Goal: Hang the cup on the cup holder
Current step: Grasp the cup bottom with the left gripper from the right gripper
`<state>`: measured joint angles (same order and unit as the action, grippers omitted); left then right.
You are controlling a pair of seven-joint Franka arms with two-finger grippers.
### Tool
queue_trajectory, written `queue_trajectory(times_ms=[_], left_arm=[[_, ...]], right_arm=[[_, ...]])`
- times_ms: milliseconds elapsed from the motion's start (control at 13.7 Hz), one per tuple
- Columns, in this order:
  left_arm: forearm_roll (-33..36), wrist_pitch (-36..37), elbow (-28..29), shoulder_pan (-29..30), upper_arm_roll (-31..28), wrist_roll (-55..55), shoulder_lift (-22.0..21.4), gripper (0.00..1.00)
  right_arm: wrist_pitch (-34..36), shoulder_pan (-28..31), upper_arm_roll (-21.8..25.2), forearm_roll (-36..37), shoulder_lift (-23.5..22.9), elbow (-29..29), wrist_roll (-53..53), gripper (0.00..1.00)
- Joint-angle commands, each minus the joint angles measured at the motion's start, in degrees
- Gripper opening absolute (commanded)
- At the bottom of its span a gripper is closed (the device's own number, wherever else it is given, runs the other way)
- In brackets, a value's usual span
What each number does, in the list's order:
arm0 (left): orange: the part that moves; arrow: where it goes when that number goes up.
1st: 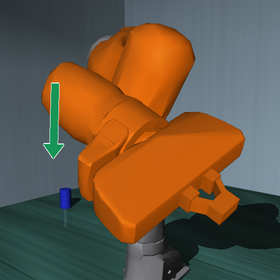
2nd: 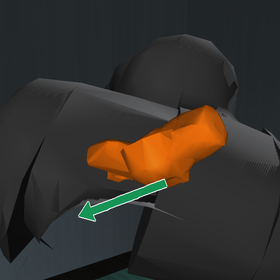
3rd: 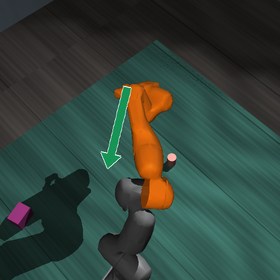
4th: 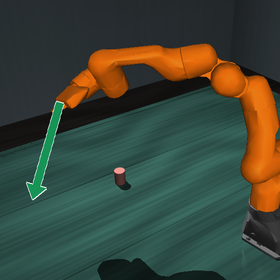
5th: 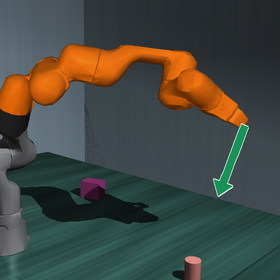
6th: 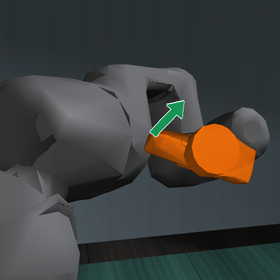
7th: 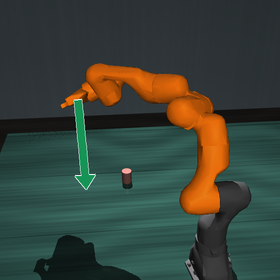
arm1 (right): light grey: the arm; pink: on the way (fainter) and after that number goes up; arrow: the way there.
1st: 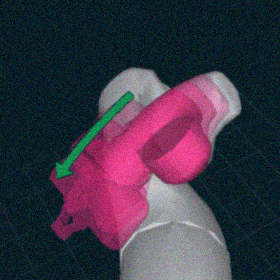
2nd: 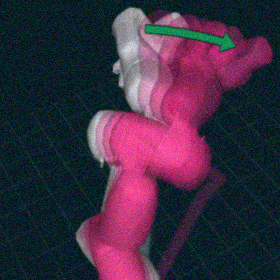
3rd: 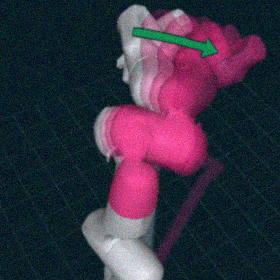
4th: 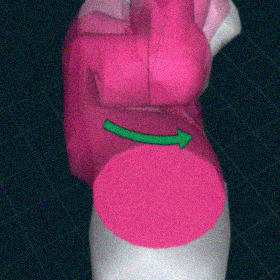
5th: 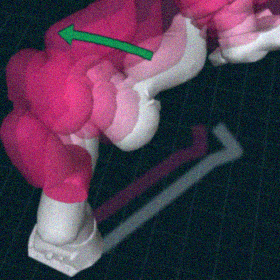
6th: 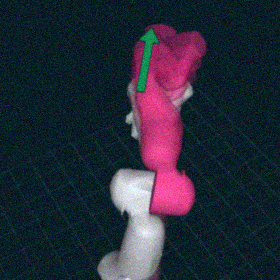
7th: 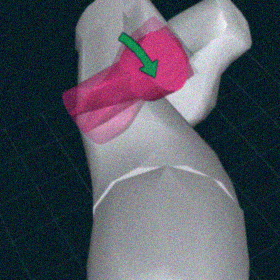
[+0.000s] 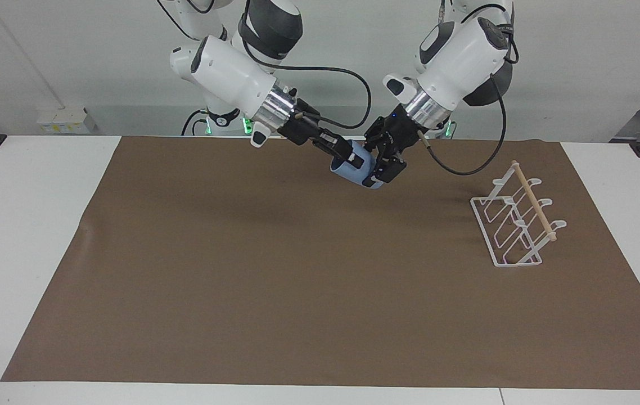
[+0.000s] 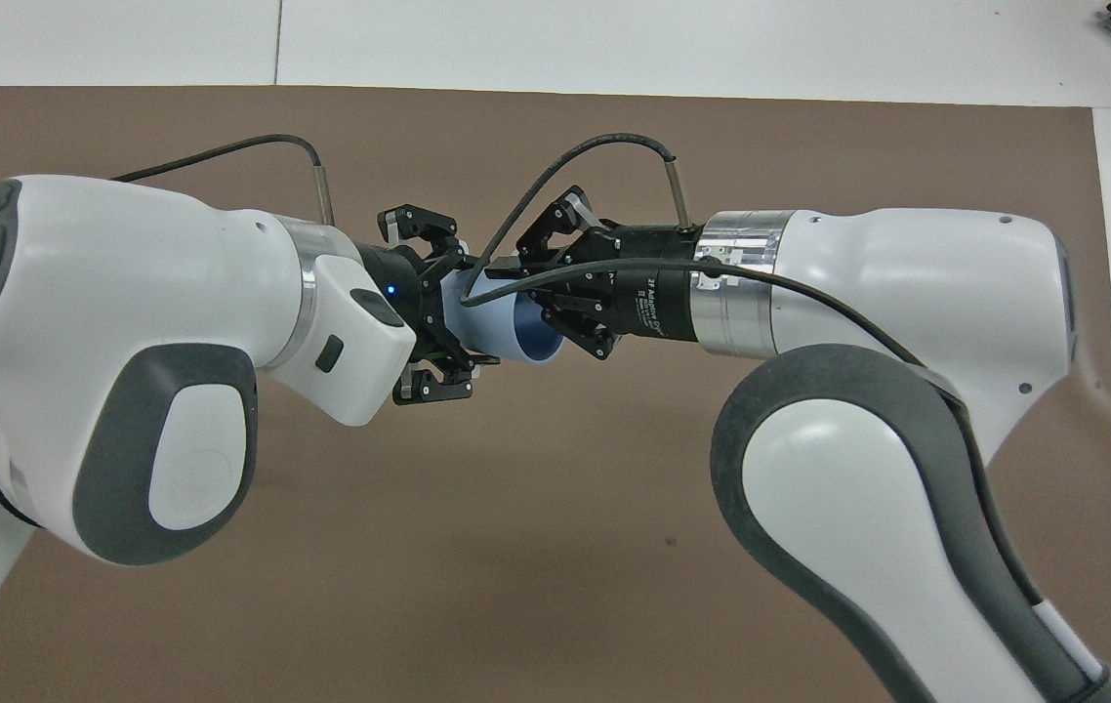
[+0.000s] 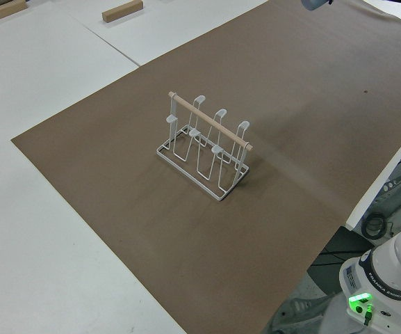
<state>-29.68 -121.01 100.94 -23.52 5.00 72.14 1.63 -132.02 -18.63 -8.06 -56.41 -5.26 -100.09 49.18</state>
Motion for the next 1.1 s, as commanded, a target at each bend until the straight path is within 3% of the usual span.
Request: queue_trajectory(times_ms=[0,146,659,1024], left_arm=[[-0.47,0.68,1.36,-1.62,-0.43,-0.24,-0.84,0.0],[-0.2,1.12,1.36,-1.36,-0.52,-0.24,-0.84,0.0],[3.31,1.39,0.92,-0.65,-0.79,-0.15,-1.01,0.0],[9.9,3.4,0.83,1.09,-0.96,-0.07,-1.45,0.0]], right_arm=[[-1.39,0.09,-0.11,-1.6,-0.02,0.42,0.57,0.0],[-1.39,0.18,-0.11,-1.6,-0.02,0.42,0.74,0.0],[-1.39,0.44,-0.11,-1.6,-0.02,0.42,0.83,0.18],[-1.39,0.53,-0.11,-1.6,-0.02,0.42,0.83,0.56]])
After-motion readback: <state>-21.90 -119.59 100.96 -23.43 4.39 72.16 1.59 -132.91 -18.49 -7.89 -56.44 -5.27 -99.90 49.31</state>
